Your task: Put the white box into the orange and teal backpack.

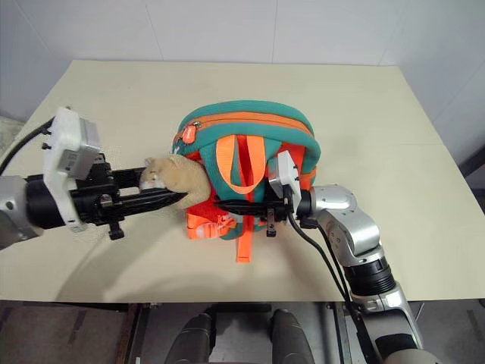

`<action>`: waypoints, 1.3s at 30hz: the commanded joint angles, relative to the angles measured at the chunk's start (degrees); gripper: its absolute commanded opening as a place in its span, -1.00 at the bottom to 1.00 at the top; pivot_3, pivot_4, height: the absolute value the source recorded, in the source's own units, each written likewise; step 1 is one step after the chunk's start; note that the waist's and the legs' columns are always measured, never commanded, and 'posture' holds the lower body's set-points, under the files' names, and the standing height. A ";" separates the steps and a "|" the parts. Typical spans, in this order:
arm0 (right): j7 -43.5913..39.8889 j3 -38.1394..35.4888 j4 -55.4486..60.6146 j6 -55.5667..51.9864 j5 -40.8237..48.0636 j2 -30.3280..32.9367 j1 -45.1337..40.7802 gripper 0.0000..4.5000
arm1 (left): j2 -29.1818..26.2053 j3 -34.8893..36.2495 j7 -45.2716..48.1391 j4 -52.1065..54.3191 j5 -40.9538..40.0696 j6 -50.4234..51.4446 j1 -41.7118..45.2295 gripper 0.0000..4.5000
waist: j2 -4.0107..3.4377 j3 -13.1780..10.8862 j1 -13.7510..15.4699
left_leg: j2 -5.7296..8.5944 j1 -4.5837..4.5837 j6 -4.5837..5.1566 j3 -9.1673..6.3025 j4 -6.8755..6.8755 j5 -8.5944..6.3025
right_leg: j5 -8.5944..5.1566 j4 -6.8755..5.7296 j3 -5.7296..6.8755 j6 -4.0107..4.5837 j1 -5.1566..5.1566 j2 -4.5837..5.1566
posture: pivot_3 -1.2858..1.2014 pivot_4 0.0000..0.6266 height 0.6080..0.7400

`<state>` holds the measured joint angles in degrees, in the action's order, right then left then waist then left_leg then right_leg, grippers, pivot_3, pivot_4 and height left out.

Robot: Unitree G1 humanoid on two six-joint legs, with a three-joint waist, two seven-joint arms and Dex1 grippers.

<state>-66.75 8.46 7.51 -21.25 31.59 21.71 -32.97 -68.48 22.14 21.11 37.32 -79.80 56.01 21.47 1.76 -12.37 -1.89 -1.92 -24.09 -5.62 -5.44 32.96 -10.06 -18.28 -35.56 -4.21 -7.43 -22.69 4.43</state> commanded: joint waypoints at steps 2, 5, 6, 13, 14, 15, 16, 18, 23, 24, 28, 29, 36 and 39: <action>0.24 -0.94 1.92 0.81 0.86 -0.06 -0.08 -1.00 | -2.34 6.34 8.21 -3.89 6.22 -0.80 -3.40 -0.41 | 0.00 0.00 -0.08 | 0.00 -0.01 0.00 0.01 -0.01 -0.01 | -0.01 0.00 0.00 0.02 -0.03 0.00 | 0.03 -0.52 1.00; 0.31 -0.97 2.06 0.80 0.92 0.00 0.06 -1.00 | -2.55 8.37 12.31 -6.29 9.50 -1.54 -4.96 -0.41 | 0.00 0.00 -0.12 | -0.01 -0.02 -0.01 0.05 -0.02 -0.02 | -0.02 0.00 -0.03 0.04 -0.06 0.00 | 0.03 -0.52 1.00; 0.35 -0.97 2.17 0.78 0.95 0.01 0.13 -1.00 | -2.38 8.73 13.12 -6.59 10.13 -1.58 -5.17 -0.41 | 0.00 0.00 -0.13 | -0.01 -0.02 -0.01 0.05 -0.02 -0.02 | -0.02 0.00 -0.03 0.04 -0.07 0.00 | 0.03 -0.52 1.00; 0.41 -0.91 2.40 0.75 1.09 -0.05 0.22 -1.00 | -3.33 8.95 24.51 -15.05 21.52 -5.78 -9.17 -0.41 | -0.01 -0.01 -0.64 | -0.03 -0.02 -0.01 0.12 -0.07 -0.04 | -0.04 0.01 -0.08 0.07 -0.14 0.00 | 0.03 -0.52 1.00; 0.38 -0.84 2.36 0.76 1.10 -0.09 0.17 -1.00 | -3.40 8.09 26.06 -16.45 23.01 -6.65 -9.17 -0.41 | -0.01 -0.01 -0.74 | -0.03 -0.02 -0.01 0.13 -0.07 -0.04 | -0.04 0.01 -0.08 0.06 -0.14 0.00 | 0.03 -0.52 1.00; 0.36 -0.79 2.34 0.81 1.08 -0.12 0.13 -1.00 | -3.40 7.34 27.42 -17.73 24.28 -7.40 -9.03 -0.41 | -0.01 -0.01 -0.83 | -0.03 -0.03 -0.01 0.14 -0.07 -0.05 | -0.04 0.01 -0.08 0.06 -0.15 0.00 | 0.03 -0.52 1.00; 0.35 -0.78 2.28 0.84 1.07 -0.16 0.07 -1.00 | -3.35 6.55 28.81 -18.97 25.48 -8.25 -8.78 -0.41 | -0.01 -0.01 -0.94 | -0.03 -0.03 -0.01 0.14 -0.08 -0.05 | -0.04 0.02 -0.09 0.07 -0.15 0.00 | 0.03 -0.52 1.00; 0.38 -0.82 2.14 0.83 1.10 -0.23 -0.05 -1.00 | -3.10 5.08 30.60 -21.02 27.40 -9.50 -7.91 -0.41 | -0.01 -0.01 -1.16 | -0.03 -0.03 -0.01 0.15 -0.10 -0.06 | -0.04 0.01 -0.09 0.07 -0.16 0.00 | 0.03 -0.52 1.00; 0.56 -0.83 2.29 0.89 1.00 -0.24 -0.01 -1.00 | -3.28 -1.73 36.74 -25.92 32.09 -12.01 -5.80 -0.41 | -0.01 -0.01 -1.34 | -0.07 -0.03 0.00 0.17 -0.15 -0.06 | -0.05 -0.04 -0.10 0.07 -0.22 0.00 | 0.03 -0.52 1.00; 0.63 -0.82 2.29 0.90 0.95 -0.25 -0.01 -1.00 | -3.40 -3.53 38.26 -27.10 33.52 -12.75 -5.66 -0.41 | -0.01 -0.01 -1.36 | -0.06 -0.03 0.00 0.18 -0.15 -0.06 | -0.04 -0.05 -0.10 0.06 -0.22 0.00 | 0.03 -0.52 1.00; 0.79 -0.90 2.38 0.81 0.97 -0.20 0.01 -1.00 | -3.37 -8.66 42.52 -30.66 38.06 -15.42 -4.08 -0.41 | -0.01 -0.01 -1.37 | -0.08 -0.03 0.00 0.25 -0.15 -0.06 | -0.04 -0.14 -0.16 0.05 -0.29 -0.01 | 0.03 -0.52 1.00; 0.80 -0.90 2.37 0.83 0.96 -0.18 0.02 -1.00 | -3.28 -9.95 43.39 -31.47 39.06 -15.95 -3.29 -0.41 | -0.01 -0.01 -1.33 | -0.08 -0.03 0.00 0.25 -0.15 -0.07 | -0.04 -0.15 -0.16 0.04 -0.30 -0.01 | 0.03 -0.52 1.00; 0.98 -0.84 2.32 0.87 0.90 -0.23 -0.09 -1.00 | -0.69 -20.31 48.52 -38.61 47.64 -19.56 4.60 -0.41 | -0.01 -0.01 -1.33 | -0.08 -0.02 0.01 0.28 -0.11 -0.06 | 0.06 -0.30 -0.19 -0.19 -0.34 -0.02 | 0.03 -0.52 1.00; 1.10 -0.75 2.48 0.75 0.99 -0.28 -0.04 -1.00 | 0.60 -25.60 50.72 -42.81 53.51 -22.75 7.48 -0.41 | -0.01 -0.01 -1.31 | -0.08 -0.03 0.01 0.27 -0.11 -0.06 | 0.30 -0.36 -0.19 -0.68 -0.37 -0.04 | 0.03 -0.52 1.00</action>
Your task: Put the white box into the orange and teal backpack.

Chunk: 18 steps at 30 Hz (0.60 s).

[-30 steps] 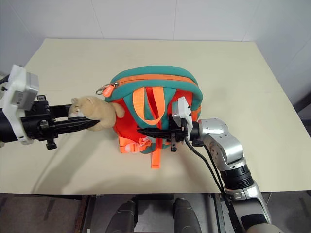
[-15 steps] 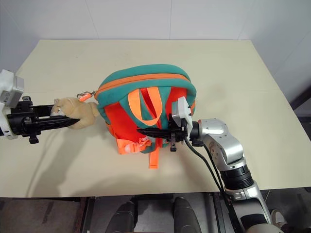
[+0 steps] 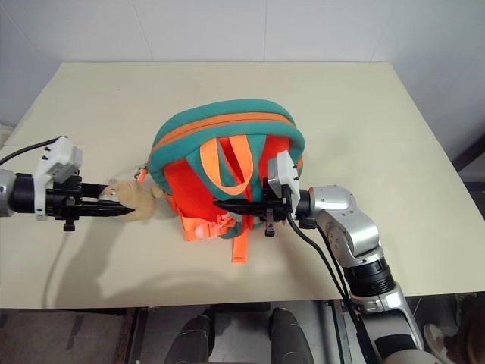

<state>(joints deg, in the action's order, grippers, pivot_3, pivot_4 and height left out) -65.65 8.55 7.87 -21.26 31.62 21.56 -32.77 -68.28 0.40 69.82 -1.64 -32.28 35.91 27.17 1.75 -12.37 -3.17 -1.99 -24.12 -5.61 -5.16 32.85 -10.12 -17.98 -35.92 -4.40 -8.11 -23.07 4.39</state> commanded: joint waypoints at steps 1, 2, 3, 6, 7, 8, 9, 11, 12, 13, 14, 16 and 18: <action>0.04 -0.82 2.17 0.69 1.01 -0.15 -0.23 -1.00 | 0.76 -5.43 2.54 -5.25 8.03 -3.84 2.59 -0.41 | 0.00 0.00 -0.04 | 0.00 -0.01 0.00 0.00 0.00 0.00 | 0.00 0.00 0.00 0.00 -0.01 -0.01 | 0.03 -0.52 1.00; 0.07 -0.80 2.18 0.67 1.03 -0.18 -0.25 -1.00 | 1.13 -6.71 3.23 -6.37 9.67 -4.84 3.25 -0.41 | 0.00 0.00 -0.07 | 0.00 -0.01 0.00 0.00 0.00 0.00 | 0.03 -0.01 -0.01 -0.05 -0.02 -0.01 | 0.03 -0.52 1.00; 0.08 -0.81 2.18 0.64 1.05 -0.18 -0.27 -1.00 | 1.61 -7.64 4.00 -7.18 10.78 -5.66 3.85 -0.41 | 0.00 0.00 -0.03 | 0.00 -0.01 0.00 0.01 0.00 0.00 | 0.07 -0.01 -0.02 -0.13 -0.02 -0.01 | 0.03 -0.52 1.00; 0.24 -0.84 2.19 0.62 1.07 -0.29 -0.31 -1.00 | 3.83 -9.79 5.61 -9.07 13.28 -7.53 5.65 -0.41 | 0.01 0.00 0.02 | 0.00 -0.02 0.00 0.00 0.00 0.00 | 0.07 -0.04 -0.01 -0.15 -0.03 -0.01 | 0.03 -0.52 1.00; 0.28 -0.84 2.20 0.60 1.08 -0.31 -0.31 -1.00 | 4.54 -10.26 5.78 -9.77 14.21 -8.41 6.05 -0.41 | 0.01 0.00 0.02 | 0.00 -0.02 0.01 0.00 0.00 0.00 | 0.08 -0.04 -0.01 -0.16 -0.03 -0.01 | 0.03 -0.52 1.00; 0.31 -0.84 2.20 0.61 1.07 -0.34 -0.30 -1.00 | 5.10 -10.64 5.97 -10.32 15.12 -9.30 6.27 -0.41 | 0.01 0.01 -0.01 | 0.00 -0.02 0.01 0.00 0.00 0.00 | 0.08 -0.05 -0.01 -0.16 -0.03 -0.01 | 0.03 -0.52 1.00; 0.36 -0.82 2.20 0.61 1.05 -0.37 -0.32 -1.00 | 5.64 -10.92 6.00 -10.78 15.93 -9.91 6.47 -0.41 | 0.01 0.01 -0.04 | 0.00 -0.02 0.01 0.00 0.00 0.00 | 0.08 -0.06 -0.01 -0.16 -0.03 -0.01 | 0.03 -0.52 1.00; 0.61 -0.82 2.23 0.62 0.94 -0.43 -0.36 -1.00 | 7.72 -9.58 5.09 -11.53 15.94 -12.04 6.84 -0.41 | 0.00 0.01 -0.02 | 0.00 -0.01 0.01 0.00 0.00 0.00 | 0.09 -0.08 -0.02 -0.17 -0.03 -0.01 | 0.03 -0.52 1.00; 1.00 -0.84 2.22 0.59 0.72 -0.46 -0.47 -1.00 | 9.09 -8.07 4.06 -11.95 15.35 -13.23 7.16 -0.41 | 0.01 0.01 0.02 | 0.00 0.00 0.01 -0.01 0.01 0.00 | 0.09 -0.11 -0.02 -0.17 -0.03 -0.01 | 0.03 -0.52 1.00; 1.31 -0.92 2.22 0.61 0.57 -0.43 -0.55 -1.00 | 10.20 -6.49 3.26 -12.26 14.69 -14.63 7.35 -0.41 | 0.01 0.01 0.09 | 0.00 -0.01 0.01 -0.01 0.03 0.00 | 0.09 -0.12 -0.02 -0.18 -0.03 -0.01 | 0.03 -0.52 1.00; 1.53 -1.01 2.27 0.48 0.57 -0.33 -0.64 -1.00 | 11.63 -4.30 2.34 -12.65 13.57 -16.46 7.45 -0.41 | 0.01 0.01 0.16 | 0.00 -0.02 0.01 -0.01 0.06 0.00 | 0.09 -0.15 -0.02 -0.19 -0.03 -0.01 | 0.03 -0.52 1.00; 1.70 -0.83 2.67 -1.71 0.71 1.12 -0.86 -1.00 | 14.50 0.87 -0.80 -12.94 11.63 -20.25 7.36 -0.41 | 0.02 0.01 0.21 | 0.00 -0.04 0.02 -0.03 0.11 0.00 | 0.12 -0.16 -0.01 -0.22 -0.03 -0.01 | 0.03 -0.52 1.00; 1.12 -0.57 3.38 -3.71 1.12 2.70 -0.80 -0.85 | 14.79 2.27 -2.35 -12.67 13.04 -21.49 6.69 -0.25 | 0.02 0.01 0.28 | 0.00 -0.07 0.02 -0.05 0.15 0.01 | 0.13 -0.16 -0.01 -0.25 -0.03 -0.01 | 0.03 -0.52 1.00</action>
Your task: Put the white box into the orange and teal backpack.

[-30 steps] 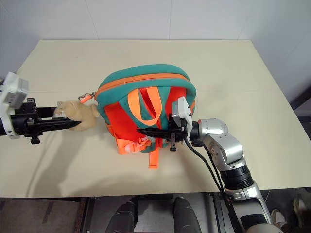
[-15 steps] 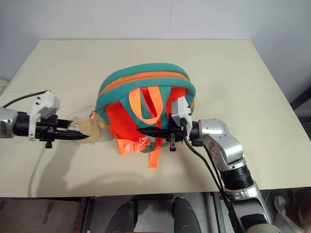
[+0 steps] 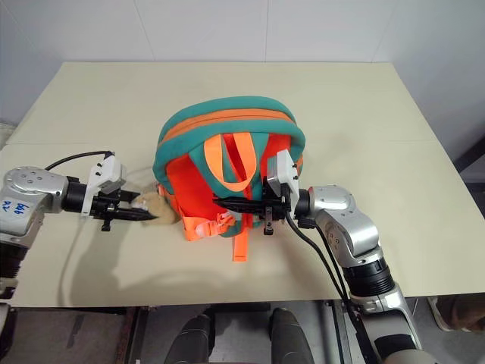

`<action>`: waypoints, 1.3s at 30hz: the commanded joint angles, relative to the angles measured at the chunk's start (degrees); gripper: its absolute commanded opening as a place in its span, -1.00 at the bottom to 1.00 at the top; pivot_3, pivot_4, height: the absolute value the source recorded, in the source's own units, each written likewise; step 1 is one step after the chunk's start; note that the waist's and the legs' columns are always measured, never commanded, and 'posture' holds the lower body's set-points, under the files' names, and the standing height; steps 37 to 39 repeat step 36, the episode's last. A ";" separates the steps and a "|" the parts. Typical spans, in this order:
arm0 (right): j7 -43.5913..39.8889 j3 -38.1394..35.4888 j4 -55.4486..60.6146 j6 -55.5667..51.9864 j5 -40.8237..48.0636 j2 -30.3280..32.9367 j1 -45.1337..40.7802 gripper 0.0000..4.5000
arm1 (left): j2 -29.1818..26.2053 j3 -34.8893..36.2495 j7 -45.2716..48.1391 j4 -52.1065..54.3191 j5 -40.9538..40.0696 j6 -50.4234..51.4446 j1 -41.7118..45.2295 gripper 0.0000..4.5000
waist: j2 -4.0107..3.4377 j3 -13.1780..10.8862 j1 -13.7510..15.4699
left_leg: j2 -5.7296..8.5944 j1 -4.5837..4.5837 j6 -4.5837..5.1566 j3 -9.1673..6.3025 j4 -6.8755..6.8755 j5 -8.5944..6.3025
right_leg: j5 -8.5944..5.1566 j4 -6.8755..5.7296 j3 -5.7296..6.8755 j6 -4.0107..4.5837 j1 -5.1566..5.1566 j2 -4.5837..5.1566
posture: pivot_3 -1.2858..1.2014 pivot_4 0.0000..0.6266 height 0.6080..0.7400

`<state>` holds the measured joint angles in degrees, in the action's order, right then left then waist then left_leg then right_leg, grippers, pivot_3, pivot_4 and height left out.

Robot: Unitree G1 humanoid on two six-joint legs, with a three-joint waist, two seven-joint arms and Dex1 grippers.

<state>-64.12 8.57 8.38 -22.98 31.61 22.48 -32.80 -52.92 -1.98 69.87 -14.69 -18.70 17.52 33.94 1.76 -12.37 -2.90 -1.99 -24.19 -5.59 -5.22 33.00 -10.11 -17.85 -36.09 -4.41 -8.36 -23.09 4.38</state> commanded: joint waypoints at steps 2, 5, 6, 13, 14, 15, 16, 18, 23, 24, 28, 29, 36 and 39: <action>-1.36 -0.76 4.05 -3.76 1.97 3.44 -0.61 -0.56 | -1.03 6.00 -2.31 1.73 -0.71 -1.89 -2.10 0.03 | -0.01 0.00 -0.07 | 0.00 0.01 0.00 0.00 -0.01 0.00 | 0.00 0.00 0.00 -0.01 0.00 0.00 | 0.03 -0.52 1.00; -2.45 -1.42 5.42 -5.56 3.58 5.23 -0.54 -0.10 | -0.51 8.48 -2.36 3.78 -1.79 -2.05 -4.39 0.48 | 0.00 0.00 -0.15 | 0.00 0.02 0.02 0.01 -0.03 -0.01 | 0.00 0.00 -0.01 -0.01 0.00 0.00 | 0.03 -0.52 1.00; -2.97 -1.88 5.95 -6.24 4.28 6.09 -0.60 0.04 | -0.23 9.87 -1.87 4.70 -2.83 -2.75 -5.55 0.63 | 0.00 0.00 -0.15 | 0.00 0.02 0.02 0.00 -0.03 -0.01 | 0.00 -0.01 0.00 0.00 0.00 0.00 | 0.03 -0.52 1.00; -4.59 -5.42 4.73 -6.66 2.64 14.61 -0.72 0.99 | 0.56 17.45 3.44 6.77 -11.43 -2.27 -10.27 1.00 | 0.00 0.00 0.07 | 0.00 0.02 0.02 0.01 0.00 -0.01 | 0.00 0.02 0.00 0.01 0.03 0.01 | 0.03 -0.52 1.00; -4.81 -5.90 3.94 -6.18 2.10 15.77 -0.69 0.99 | 0.69 18.15 3.68 6.85 -12.18 -2.11 -10.60 1.00 | 0.00 0.00 0.09 | 0.01 0.03 0.02 0.03 0.00 -0.01 | 0.00 0.04 0.00 0.01 0.04 0.02 | 0.03 -0.52 1.00; -5.28 -6.79 2.78 -5.50 1.71 17.16 -0.65 0.99 | 0.49 18.97 4.19 6.60 -12.61 -2.23 -11.23 1.00 | 0.00 0.00 0.19 | 0.01 0.03 0.02 0.03 0.00 -0.01 | 0.00 0.06 0.00 0.01 0.04 0.02 | 0.03 -0.52 1.00; -5.81 -7.57 1.70 -4.74 1.26 18.46 -0.50 0.99 | 0.43 19.72 4.85 6.32 -13.07 -2.74 -11.84 1.00 | 0.00 0.00 0.20 | 0.00 0.03 0.02 0.03 0.01 -0.01 | -0.01 0.08 0.00 0.02 0.05 0.02 | 0.03 -0.52 1.00; -6.67 -8.40 0.33 -3.65 0.81 19.88 -0.29 0.99 | 0.52 20.45 5.47 6.29 -13.43 -3.35 -12.50 1.00 | 0.00 0.00 0.25 | 0.00 0.03 0.03 0.05 0.00 -0.02 | -0.01 0.11 -0.02 0.03 0.05 0.03 | 0.03 -0.52 1.00; -7.97 -13.08 -9.16 3.20 -6.62 30.58 3.20 0.99 | 0.53 27.49 7.67 6.48 -17.55 -4.12 -16.93 1.00 | 0.00 0.00 0.43 | 0.01 0.03 0.18 0.15 0.00 -0.11 | -0.02 0.17 -0.09 0.04 0.05 0.05 | 0.03 -0.52 1.00; -8.11 -13.70 -12.07 5.42 -8.10 32.41 3.03 0.99 | 0.49 28.62 8.05 6.57 -18.44 -3.90 -17.61 1.00 | -0.01 0.00 0.46 | 0.01 0.03 0.24 0.26 0.00 -0.15 | -0.02 0.22 -0.17 0.05 0.04 0.07 | 0.03 -0.52 1.00; -7.41 -17.09 -21.31 11.86 -9.91 34.50 -0.15 0.99 | 0.08 30.91 8.88 4.79 -19.45 -4.26 -18.22 1.00 | -0.01 0.00 0.25 | 0.01 0.11 0.34 0.48 0.05 -0.21 | -0.12 0.23 -0.41 0.22 0.01 0.07 | 0.03 -0.52 1.00; -6.39 -18.18 -22.44 12.43 -9.65 33.88 -0.99 0.99 | -0.06 31.31 9.12 4.18 -19.41 -4.55 -18.26 1.00 | -0.01 0.00 0.00 | 0.01 0.15 0.34 0.56 0.05 -0.21 | -0.15 0.23 -0.50 0.28 0.01 0.06 | 0.03 -0.52 1.00; -3.04 -22.08 -17.71 10.78 -6.48 30.97 1.15 0.99 | 0.90 33.91 7.50 5.71 -19.61 -4.76 -20.34 1.00 | -0.01 0.00 -0.48 | 0.00 0.27 0.40 0.87 0.09 -0.24 | 0.05 0.19 -0.81 -0.08 0.01 0.06 | 0.03 -0.52 1.00; -3.04 -22.08 -17.71 10.78 -6.48 30.97 1.15 0.99 | 0.90 33.91 7.50 5.71 -19.61 -4.76 -20.34 1.00 | -0.01 0.00 -0.48 | 0.00 0.27 0.40 0.87 0.09 -0.24 | 0.05 0.19 -0.81 -0.08 0.01 0.06 | 0.03 -0.52 1.00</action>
